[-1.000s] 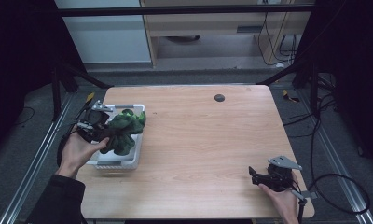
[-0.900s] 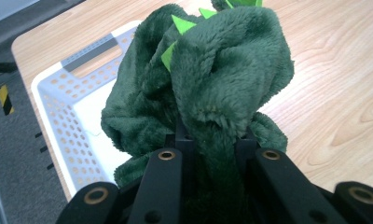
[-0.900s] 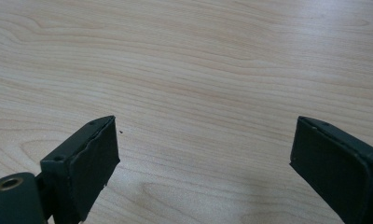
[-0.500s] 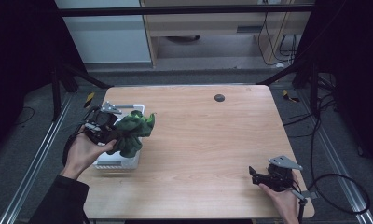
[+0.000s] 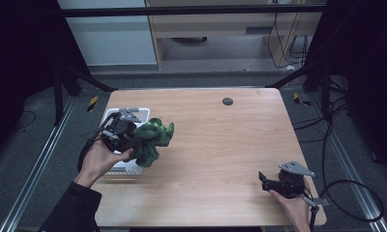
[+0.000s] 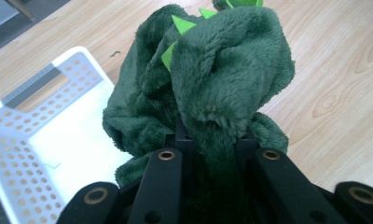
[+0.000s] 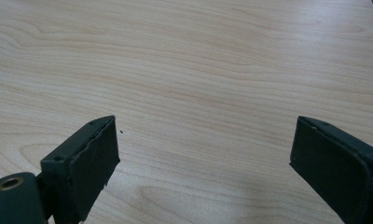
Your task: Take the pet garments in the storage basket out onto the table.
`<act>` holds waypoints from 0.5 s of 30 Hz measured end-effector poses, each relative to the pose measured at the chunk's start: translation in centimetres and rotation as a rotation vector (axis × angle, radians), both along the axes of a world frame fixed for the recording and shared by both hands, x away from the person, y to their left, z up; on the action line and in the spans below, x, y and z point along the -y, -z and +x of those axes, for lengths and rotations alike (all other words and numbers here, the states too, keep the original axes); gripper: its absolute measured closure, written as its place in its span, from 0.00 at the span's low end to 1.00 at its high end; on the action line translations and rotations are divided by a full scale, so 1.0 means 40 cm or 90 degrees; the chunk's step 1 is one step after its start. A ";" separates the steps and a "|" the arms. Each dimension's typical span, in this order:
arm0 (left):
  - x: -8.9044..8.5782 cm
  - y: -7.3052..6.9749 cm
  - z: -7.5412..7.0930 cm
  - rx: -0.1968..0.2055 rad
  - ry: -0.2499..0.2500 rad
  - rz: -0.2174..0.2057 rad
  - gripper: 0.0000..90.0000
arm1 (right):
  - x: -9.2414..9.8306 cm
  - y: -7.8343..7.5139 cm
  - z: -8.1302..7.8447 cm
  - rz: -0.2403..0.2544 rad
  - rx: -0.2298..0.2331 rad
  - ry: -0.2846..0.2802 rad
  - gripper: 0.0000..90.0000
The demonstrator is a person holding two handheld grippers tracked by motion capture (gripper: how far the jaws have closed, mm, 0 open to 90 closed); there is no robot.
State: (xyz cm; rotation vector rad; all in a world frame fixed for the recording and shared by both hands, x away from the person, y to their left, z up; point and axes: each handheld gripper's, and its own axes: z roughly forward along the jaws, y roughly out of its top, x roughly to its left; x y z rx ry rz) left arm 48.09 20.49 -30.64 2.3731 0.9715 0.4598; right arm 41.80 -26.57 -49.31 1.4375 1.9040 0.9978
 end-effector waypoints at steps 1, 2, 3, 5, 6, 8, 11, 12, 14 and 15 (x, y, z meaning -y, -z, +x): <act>0.007 0.001 0.000 -0.001 0.005 0.001 0.87 | 0.000 0.000 0.000 0.000 0.000 0.000 0.09; 0.011 0.001 -0.001 -0.001 0.011 0.003 0.87 | 0.000 0.000 0.000 -0.001 0.001 0.000 0.09; 0.016 0.002 -0.001 -0.002 0.013 0.001 0.87 | -0.001 0.000 0.000 -0.002 0.002 0.000 0.09; 0.024 0.004 -0.002 -0.001 0.017 0.000 0.87 | -0.001 -0.001 -0.001 0.000 0.002 0.000 0.09; 0.029 0.006 -0.003 -0.002 0.020 0.000 0.87 | -0.001 -0.001 -0.001 0.002 0.003 -0.001 0.09; 0.038 0.008 -0.004 -0.003 0.025 0.001 0.87 | 0.000 -0.002 -0.002 0.002 0.004 -0.001 0.09; 0.052 0.014 -0.002 -0.007 0.035 0.002 0.87 | 0.000 -0.002 -0.002 0.002 0.006 -0.001 0.09; 0.055 0.014 -0.002 -0.008 0.037 0.006 0.87 | 0.000 -0.002 -0.001 0.002 0.007 -0.002 0.09; 0.068 0.017 -0.002 -0.008 0.043 0.003 0.87 | 0.001 -0.002 -0.001 0.002 0.009 -0.002 0.09; 0.072 0.017 -0.003 -0.007 0.046 0.002 0.87 | 0.002 -0.002 -0.001 0.001 0.011 -0.002 0.08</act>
